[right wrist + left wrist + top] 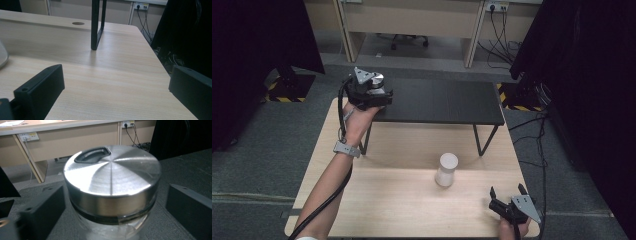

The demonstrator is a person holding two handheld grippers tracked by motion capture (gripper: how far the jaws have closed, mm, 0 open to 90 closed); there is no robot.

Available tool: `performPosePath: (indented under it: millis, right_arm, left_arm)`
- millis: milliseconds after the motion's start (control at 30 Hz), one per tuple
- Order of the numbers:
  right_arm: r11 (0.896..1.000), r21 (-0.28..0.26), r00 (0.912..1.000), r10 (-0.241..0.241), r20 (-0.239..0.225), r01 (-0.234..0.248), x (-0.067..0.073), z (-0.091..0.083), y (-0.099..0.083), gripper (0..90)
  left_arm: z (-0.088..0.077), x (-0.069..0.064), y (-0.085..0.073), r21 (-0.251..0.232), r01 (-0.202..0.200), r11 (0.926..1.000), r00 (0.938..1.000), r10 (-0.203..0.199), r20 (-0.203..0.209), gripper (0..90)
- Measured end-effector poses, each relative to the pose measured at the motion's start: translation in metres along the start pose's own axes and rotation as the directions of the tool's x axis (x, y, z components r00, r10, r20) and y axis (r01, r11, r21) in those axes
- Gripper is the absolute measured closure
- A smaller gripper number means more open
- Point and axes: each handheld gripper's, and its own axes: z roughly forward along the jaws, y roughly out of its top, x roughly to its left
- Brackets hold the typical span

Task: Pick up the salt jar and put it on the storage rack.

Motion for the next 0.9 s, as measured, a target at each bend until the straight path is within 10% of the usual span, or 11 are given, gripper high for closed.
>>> performPosePath:
  millis: [900]
  right_arm:
    - [1.0,0.001,1.0,0.005,-0.004,-0.005,-0.001,0.0,0.0,0.3]
  left_arm:
    - [-0.043,0.006,-0.043,-0.036,0.022,0.9991,0.9996,-0.021,0.018,0.0]
